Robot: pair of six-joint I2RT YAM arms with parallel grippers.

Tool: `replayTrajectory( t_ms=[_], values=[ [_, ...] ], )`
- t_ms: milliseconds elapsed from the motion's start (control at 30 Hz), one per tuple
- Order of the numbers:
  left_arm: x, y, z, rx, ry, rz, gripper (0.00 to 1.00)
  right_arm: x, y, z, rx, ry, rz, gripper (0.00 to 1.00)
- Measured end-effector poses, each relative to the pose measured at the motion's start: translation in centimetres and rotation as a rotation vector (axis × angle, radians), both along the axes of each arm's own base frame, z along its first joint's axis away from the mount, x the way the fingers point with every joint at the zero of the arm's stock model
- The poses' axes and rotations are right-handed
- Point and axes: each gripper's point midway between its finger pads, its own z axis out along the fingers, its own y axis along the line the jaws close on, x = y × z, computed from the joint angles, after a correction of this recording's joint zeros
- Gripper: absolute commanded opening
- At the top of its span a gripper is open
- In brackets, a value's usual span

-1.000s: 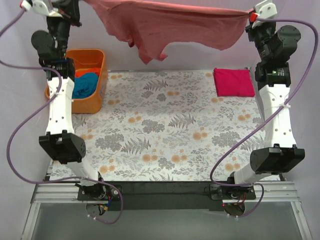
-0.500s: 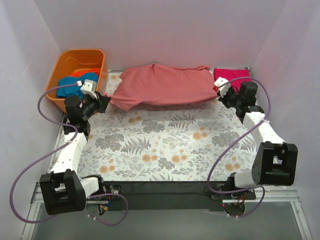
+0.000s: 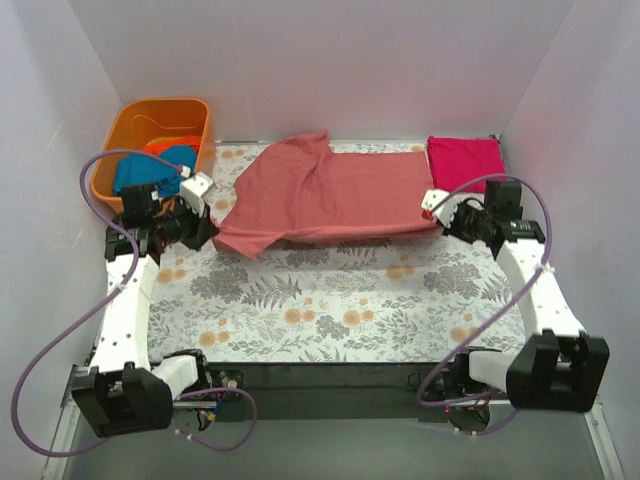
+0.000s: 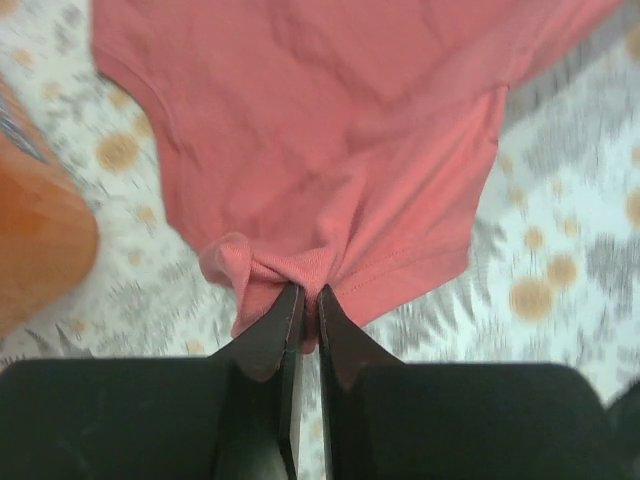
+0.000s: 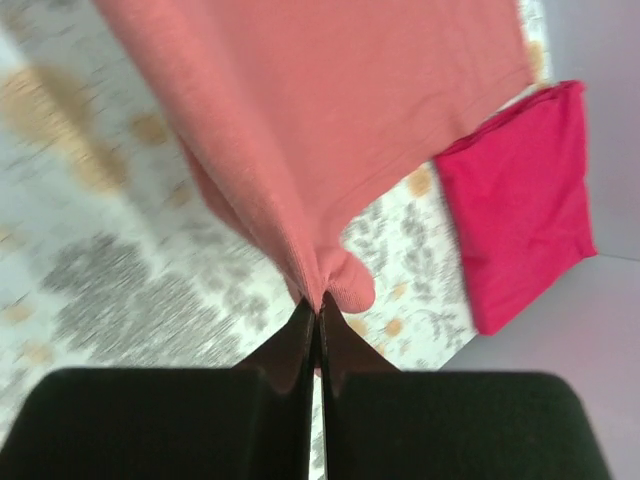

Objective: Fold and stack the t-shirts
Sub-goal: Flatten the tshirt out

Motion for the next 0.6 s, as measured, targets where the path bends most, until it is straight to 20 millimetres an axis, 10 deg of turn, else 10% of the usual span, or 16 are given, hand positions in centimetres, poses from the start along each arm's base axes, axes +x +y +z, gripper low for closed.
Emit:
replayTrajectory(
  t_ms=[100,233,300,433,600],
  values=[
    [-4.9,-0.1,-2.7,0.081,0.084,-0.085,0.01,-5.0,-0.2,-1.5,-0.068,0.026,0.059,0.04],
    [-11.6,-0.4,-5.9,0.176,0.155,-0.212,0.41,-12.2,-0.7,-5.7,-0.171,0.124,0.156,0.73],
    [-13.6,-0.5,-6.6,0.201,0.180,-0.260,0.56,-14.4,-1.0,-6.6,-0.208,0.157,0.189,0.84],
    [-15.3,-0.6,-7.1,0.220,0.217,-0.321,0.68,-16.0,-1.1,-6.1,-0.239,0.154,0.224,0.86],
    [-13.7,-0.9,-7.3,0.151,0.309,-0.322,0.67,-14.0,-0.6,-4.7,-0.143,0.288,0.159,0.60]
  ],
)
